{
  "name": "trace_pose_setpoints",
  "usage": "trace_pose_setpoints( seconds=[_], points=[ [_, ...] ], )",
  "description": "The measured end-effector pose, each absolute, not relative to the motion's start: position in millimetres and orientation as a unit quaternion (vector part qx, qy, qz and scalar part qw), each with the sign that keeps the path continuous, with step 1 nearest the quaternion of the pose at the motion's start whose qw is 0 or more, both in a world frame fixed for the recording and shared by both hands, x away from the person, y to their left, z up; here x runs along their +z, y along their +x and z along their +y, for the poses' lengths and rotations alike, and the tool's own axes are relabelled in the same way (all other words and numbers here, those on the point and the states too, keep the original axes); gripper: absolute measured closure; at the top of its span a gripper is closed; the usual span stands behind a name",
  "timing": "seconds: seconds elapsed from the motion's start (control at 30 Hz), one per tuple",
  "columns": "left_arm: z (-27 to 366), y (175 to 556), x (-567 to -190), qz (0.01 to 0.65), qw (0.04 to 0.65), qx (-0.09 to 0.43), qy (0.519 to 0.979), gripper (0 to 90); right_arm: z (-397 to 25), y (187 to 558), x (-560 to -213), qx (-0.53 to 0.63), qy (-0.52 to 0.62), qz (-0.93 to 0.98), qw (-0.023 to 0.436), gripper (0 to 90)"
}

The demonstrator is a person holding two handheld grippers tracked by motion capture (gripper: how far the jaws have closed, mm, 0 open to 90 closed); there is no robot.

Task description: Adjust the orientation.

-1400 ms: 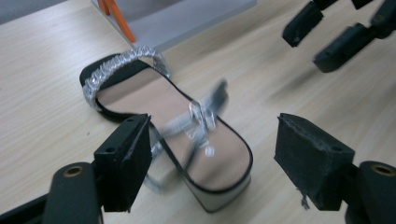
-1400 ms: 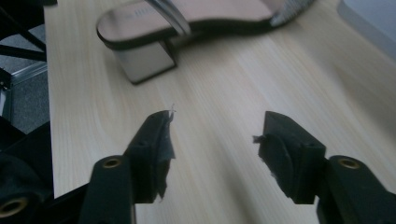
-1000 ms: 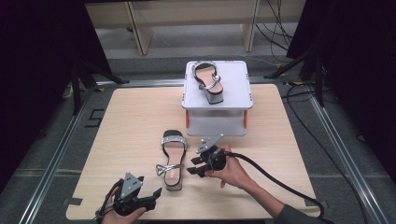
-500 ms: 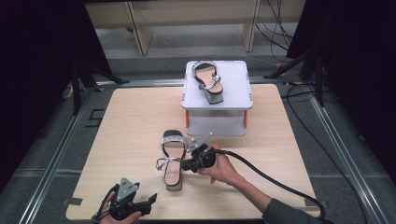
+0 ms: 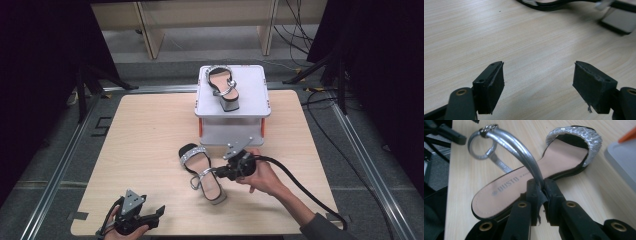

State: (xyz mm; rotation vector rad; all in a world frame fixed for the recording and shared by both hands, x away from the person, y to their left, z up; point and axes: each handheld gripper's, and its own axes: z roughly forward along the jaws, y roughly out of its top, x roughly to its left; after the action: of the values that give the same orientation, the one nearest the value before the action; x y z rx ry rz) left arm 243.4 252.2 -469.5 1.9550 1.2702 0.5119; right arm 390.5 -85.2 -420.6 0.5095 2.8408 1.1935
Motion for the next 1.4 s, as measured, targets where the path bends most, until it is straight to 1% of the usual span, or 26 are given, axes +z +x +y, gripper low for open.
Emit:
trace_pose_setpoints(
  seconds=[0.07,0.13,0.17,0.23,0.3,0.4,0.43,0.5,0.63,0.7,0.73,0.77,0.83,0.87,0.9,0.97,1.07,1.1,1.2,1.27,1.4],
  points=[
    [253.4,243.5,-469.6,0.492,0.352,0.204,0.77,24.6,-100.5,389.6,-417.5,0.375,0.168,0.912,0.003,84.2],
    [251.7,244.0,-470.8,0.491,0.368,0.2,0.764,24.6,-115.7,389.4,-411.6,0.376,0.173,0.91,-0.005,85.3],
    [251.5,244.3,-471.1,0.49,0.368,0.199,0.765,24.6,-123.2,390.1,-408.7,0.378,0.174,0.909,-0.005,89.5],
    [251.5,243.8,-470.5,0.489,0.356,0.196,0.772,24.6,-139.7,392.6,-399.3,0.391,0.183,0.902,-0.005,89.6],
    [250.8,244.2,-471.4,0.485,0.362,0.194,0.772,24.6,-149.0,394.5,-393.6,0.381,0.19,0.905,0.01,89.5],
    [249.2,244.0,-472.0,0.489,0.365,0.195,0.768,24.6,-156.5,396.5,-389.6,0.384,0.202,0.901,0.012,88.7],
    [249.5,243.7,-472.1,0.488,0.365,0.196,0.768,24.6,-156.0,396.4,-389.1,0.386,0.203,0.9,0.014,87.0],
    [249.6,243.9,-472.1,0.489,0.365,0.196,0.768,24.5,-150.9,395.3,-388.3,0.389,0.214,0.896,0.009,79.9],
    [249.4,243.9,-472.9,0.487,0.362,0.193,0.771,24.5,-132.0,399.9,-382.2,0.388,0.255,0.886,0.015,59.9],
    [250.6,244.6,-472.5,0.481,0.349,0.199,0.779,24.5,-119.2,404.8,-377.7,0.387,0.268,0.882,0.011,51.9],
    [250.6,244.5,-472.1,0.476,0.353,0.192,0.782,24.5,-111.3,405.5,-375.7,0.38,0.277,0.882,0.014,48.5],
    [248.3,243.9,-473.4,0.484,0.359,0.194,0.774,24.4,-103.4,406.5,-375.2,0.369,0.279,0.887,0.019,45.5],
    [248.1,243.3,-473.6,0.482,0.359,0.194,0.776,24.4,-85.3,406.5,-378.0,0.351,0.282,0.892,0.029,41.7],
    [249.0,243.7,-473.0,0.48,0.342,0.203,0.782,24.4,-79.7,404.6,-378.7,0.339,0.289,0.895,0.017,40.1],
    [249.1,244.0,-472.9,0.478,0.344,0.204,0.782,24.4,-73.2,404.6,-381.3,0.333,0.283,0.899,0.021,39.0],
    [249.0,243.9,-473.5,0.479,0.343,0.203,0.782,24.4,-62.1,402.5,-386.6,0.319,0.291,0.902,0.005,36.7],
    [247.1,242.8,-473.7,0.482,0.356,0.193,0.777,24.4,-48.7,404.0,-398.0,0.304,0.273,0.913,0.018,33.9],
    [247.6,243.6,-474.3,0.479,0.344,0.202,0.782,24.4,-44.5,401.9,-400.2,0.291,0.281,0.915,0.013,33.9],
    [246.2,242.6,-473.8,0.48,0.352,0.197,0.779,24.4,-36.8,399.5,-410.7,0.274,0.275,0.922,0.009,32.6],
    [246.8,243.4,-474.0,0.478,0.352,0.197,0.781,24.4,-33.9,397.6,-417.7,0.25,0.271,0.929,0.014,28.1],
    [246.9,242.7,-474.1,0.476,0.35,0.197,0.782,24.4,-32.1,393.3,-430.0,0.205,0.265,0.942,0.012,25.1]
  ],
)
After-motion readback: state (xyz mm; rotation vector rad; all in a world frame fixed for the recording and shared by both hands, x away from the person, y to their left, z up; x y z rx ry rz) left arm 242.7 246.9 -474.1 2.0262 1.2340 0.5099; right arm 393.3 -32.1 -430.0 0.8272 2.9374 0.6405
